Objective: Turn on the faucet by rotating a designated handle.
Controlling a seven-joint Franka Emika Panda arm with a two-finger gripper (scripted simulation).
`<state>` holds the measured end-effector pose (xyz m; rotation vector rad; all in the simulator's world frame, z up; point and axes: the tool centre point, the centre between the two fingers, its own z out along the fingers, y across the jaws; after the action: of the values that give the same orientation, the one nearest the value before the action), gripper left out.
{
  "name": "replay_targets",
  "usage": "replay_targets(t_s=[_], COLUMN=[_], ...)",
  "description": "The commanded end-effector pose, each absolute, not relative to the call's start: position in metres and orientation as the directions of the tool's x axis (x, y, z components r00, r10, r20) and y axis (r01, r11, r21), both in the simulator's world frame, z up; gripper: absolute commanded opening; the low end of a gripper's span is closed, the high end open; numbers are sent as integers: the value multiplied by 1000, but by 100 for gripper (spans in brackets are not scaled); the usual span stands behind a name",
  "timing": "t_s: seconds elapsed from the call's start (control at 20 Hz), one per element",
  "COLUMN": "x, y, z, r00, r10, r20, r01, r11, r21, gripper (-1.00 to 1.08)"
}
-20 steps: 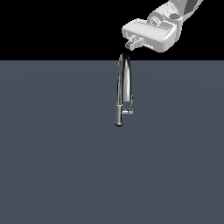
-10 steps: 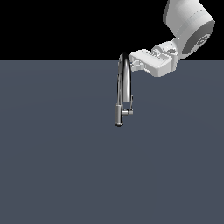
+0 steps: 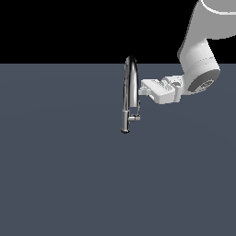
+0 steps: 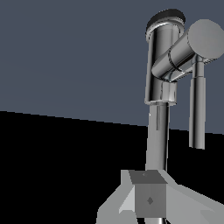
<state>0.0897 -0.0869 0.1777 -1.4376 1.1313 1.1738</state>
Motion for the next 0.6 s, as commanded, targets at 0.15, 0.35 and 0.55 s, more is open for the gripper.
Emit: replay_targets(t_s=[0.15,0.35,0.55], x=[93,93,93], y=[-86,-85,-84], z=[144,131,128], r00=[40,10,5], r10=[-31,-5,1], r20=[-999,-1000,-1000], r01=[-997,-999,-1000], r11=[-63,-32,-27], r21=[-38,-10,-5], gripper=[-100,-100,-100])
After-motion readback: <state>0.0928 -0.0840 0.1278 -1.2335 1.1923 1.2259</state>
